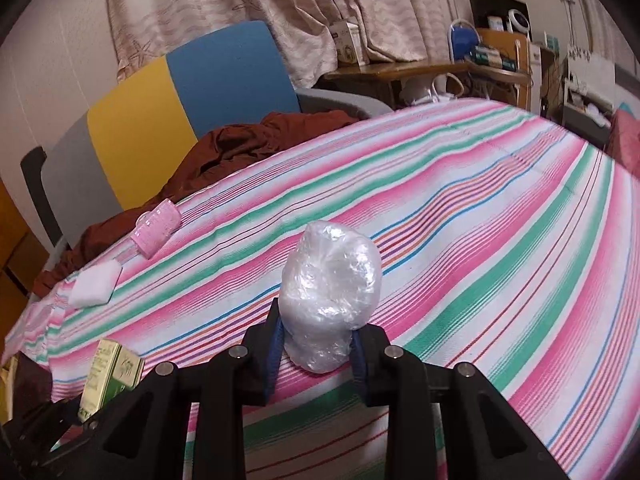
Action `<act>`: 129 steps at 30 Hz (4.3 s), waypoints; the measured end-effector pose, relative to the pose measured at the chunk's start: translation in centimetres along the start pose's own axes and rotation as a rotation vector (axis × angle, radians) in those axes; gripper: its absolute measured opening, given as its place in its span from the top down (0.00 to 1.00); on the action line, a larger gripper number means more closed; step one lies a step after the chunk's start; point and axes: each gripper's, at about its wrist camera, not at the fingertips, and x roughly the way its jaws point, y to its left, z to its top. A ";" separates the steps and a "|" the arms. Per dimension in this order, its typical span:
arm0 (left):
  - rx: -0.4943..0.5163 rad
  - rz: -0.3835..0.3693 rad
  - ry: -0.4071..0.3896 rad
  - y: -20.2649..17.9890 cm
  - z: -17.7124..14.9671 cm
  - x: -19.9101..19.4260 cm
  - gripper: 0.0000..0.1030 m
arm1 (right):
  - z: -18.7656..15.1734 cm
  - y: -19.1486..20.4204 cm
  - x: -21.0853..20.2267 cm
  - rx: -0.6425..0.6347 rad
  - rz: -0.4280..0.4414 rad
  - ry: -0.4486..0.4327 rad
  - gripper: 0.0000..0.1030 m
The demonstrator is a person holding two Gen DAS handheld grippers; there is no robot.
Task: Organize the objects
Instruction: 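Grasp the yellow-green medicine box with the left tool while the right tool holds the bundle, then carry the medicine box and plastic bundle into the gold tray and open both tools, then move the right tool to the table and grasp the pink hair roller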
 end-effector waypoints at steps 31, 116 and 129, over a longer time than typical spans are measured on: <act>-0.110 -0.087 -0.224 6.6 -11.9 -18.0 0.71 | -4.2 5.3 -5.0 -0.224 -0.045 -0.089 0.72; -0.633 0.144 -0.259 25.7 -19.9 -26.5 0.00 | -11.5 23.4 -16.0 -0.407 0.481 0.194 0.52; -0.486 0.013 -0.257 20.1 -12.2 -23.4 0.00 | -7.9 17.8 -9.6 -0.363 0.324 0.197 0.52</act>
